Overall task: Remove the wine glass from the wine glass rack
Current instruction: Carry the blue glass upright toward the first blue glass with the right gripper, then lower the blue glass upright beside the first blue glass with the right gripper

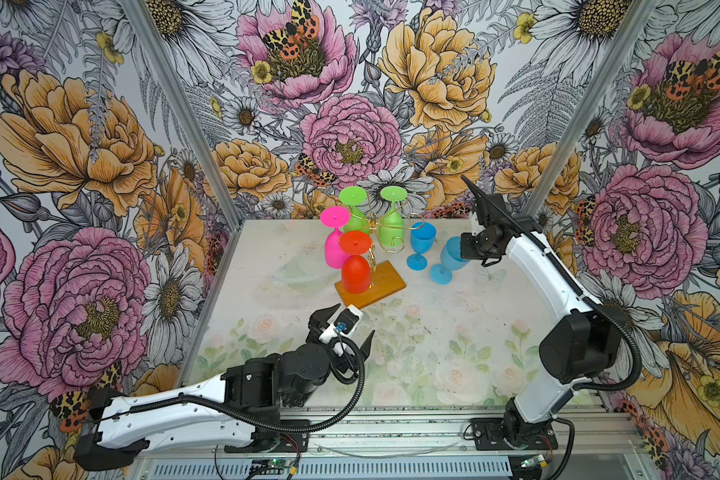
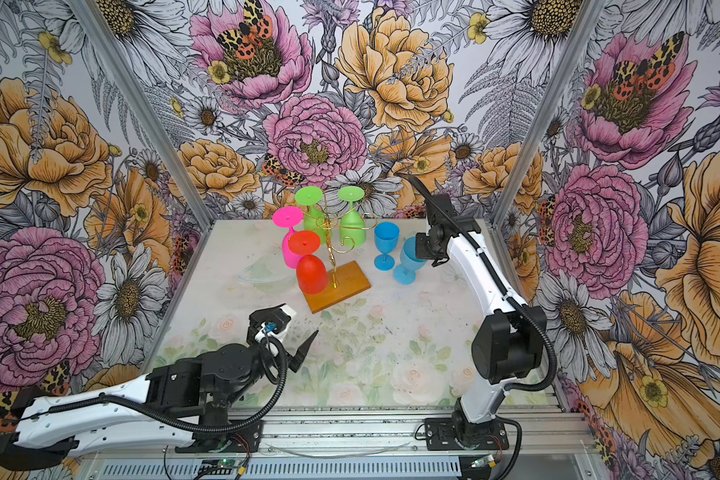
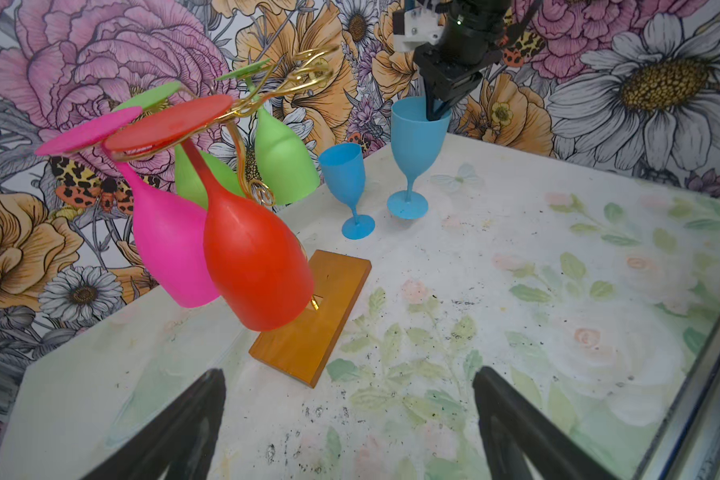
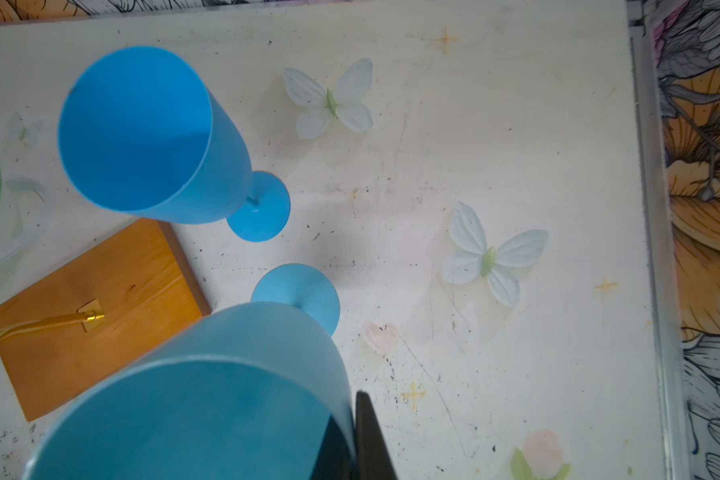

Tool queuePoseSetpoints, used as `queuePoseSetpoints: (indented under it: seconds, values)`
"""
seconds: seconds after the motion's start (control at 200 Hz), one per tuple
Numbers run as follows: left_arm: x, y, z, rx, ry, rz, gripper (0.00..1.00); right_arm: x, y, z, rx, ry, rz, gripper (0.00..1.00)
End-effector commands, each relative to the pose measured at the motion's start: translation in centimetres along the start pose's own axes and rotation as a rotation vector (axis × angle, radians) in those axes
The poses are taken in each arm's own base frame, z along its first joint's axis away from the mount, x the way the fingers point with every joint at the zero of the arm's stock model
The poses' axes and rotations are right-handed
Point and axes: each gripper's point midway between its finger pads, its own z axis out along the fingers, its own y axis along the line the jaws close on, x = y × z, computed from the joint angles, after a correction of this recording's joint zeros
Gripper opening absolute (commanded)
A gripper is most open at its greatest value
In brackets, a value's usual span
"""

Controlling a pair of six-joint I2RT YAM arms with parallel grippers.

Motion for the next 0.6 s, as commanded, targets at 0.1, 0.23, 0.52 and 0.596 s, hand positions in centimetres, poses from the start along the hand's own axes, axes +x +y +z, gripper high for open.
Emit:
queuePoseSetpoints:
  seconds: [0.1,0.23,0.52,0.596]
  values:
    - [2.0,2.2,-0.6,0.006,0.044,-0.21,0.97,-4.2,-1.8,1.8,0.033,-0.047,0.032,0.0]
    - [2.1,3.0,-0.5,-0.021,0.076,-0.233,0.98,-5.1,-2.6,3.6,0.031,-0.026,0.052,0.0]
    - [0.7,2.8,0.5,-0.038,0.099,-0.2,0.98,-6.5,-2.0,5.8,0.002,0.011,0.047,0.0]
    - [0.4,2.7,0.6,-0.035,0.101,-0.192,0.98,-6.7,-2.0,6.3,0.007,0.024,0.044,0.0]
